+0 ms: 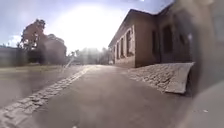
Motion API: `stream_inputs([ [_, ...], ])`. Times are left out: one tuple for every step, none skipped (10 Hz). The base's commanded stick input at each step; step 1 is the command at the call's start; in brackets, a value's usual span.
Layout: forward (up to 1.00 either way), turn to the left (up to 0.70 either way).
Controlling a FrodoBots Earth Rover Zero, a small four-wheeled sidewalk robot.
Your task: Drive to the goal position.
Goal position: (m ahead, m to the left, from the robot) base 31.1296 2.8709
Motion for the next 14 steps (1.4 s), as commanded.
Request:
stream_inputs([
  [0.70, 0.02],
  [0.70, 0.00],
  [0.70, 0.00],
  [0.70, 0.00],
  [0.70, 0.00],
  [0.70, 0.00],
  [0.70, 0.00],
  [0.70, 0.00],
  [0.70, 0.00],
  [0.70, 0.00],
  [0.70, 0.00],
  [0.70, 0.00],
  [0.70, 0.00],
  [0.70, 0.00],
])
